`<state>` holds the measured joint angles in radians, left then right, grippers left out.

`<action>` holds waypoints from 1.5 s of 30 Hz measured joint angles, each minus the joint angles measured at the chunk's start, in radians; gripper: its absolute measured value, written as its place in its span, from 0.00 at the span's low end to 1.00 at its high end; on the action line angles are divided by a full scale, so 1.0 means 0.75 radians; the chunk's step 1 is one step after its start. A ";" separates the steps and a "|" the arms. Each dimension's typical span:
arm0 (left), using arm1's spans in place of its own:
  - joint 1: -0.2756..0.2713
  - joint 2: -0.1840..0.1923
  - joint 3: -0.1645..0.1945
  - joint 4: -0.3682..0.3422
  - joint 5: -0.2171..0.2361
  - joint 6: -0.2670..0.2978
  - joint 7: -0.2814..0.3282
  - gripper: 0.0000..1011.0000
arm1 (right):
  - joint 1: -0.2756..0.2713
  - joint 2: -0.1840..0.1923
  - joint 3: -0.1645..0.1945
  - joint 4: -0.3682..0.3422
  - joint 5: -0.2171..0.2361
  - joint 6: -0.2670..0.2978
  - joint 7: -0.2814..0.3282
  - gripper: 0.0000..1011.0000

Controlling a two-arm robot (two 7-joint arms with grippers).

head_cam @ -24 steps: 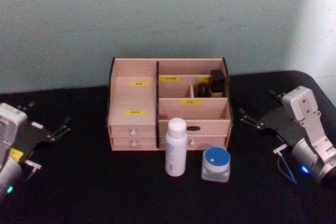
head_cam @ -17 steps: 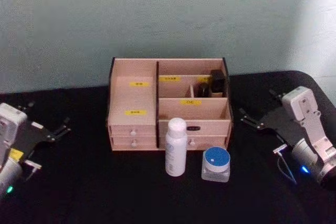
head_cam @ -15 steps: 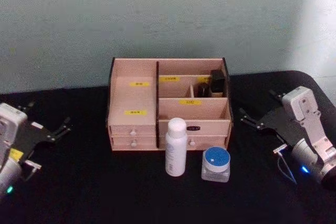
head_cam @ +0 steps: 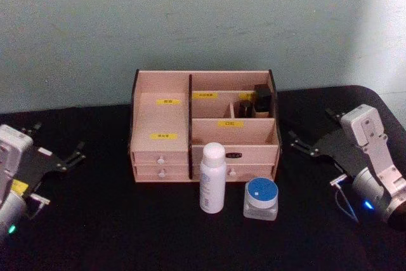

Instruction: Pick up the facial cleanser and watermelon frost from the table and place them into the tiered storage box.

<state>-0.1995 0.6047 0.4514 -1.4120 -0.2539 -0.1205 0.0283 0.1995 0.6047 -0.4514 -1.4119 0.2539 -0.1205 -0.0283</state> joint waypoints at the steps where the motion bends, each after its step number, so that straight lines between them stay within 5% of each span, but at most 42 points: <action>1: 0.000 0.000 0.000 0.000 0.000 0.000 0.000 0.99 | 0.000 0.000 0.000 0.000 0.000 0.000 0.000 0.99; 22: 0.000 0.000 0.000 0.000 0.000 0.000 0.000 0.99 | 0.001 -0.001 0.004 0.000 0.000 0.000 0.014 0.99; 32: 0.000 0.000 0.000 0.000 0.000 0.000 0.000 0.99 | -0.030 0.014 0.061 -0.044 0.026 -0.021 0.086 0.99; 45: 0.000 0.000 0.000 0.000 0.000 0.000 0.000 0.99 | -0.165 0.110 0.133 -0.229 0.181 -0.129 0.344 0.99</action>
<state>-0.1995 0.6047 0.4514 -1.4120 -0.2539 -0.1205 0.0282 0.0760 0.6875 -0.3514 -1.5834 0.3896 -0.2172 0.2298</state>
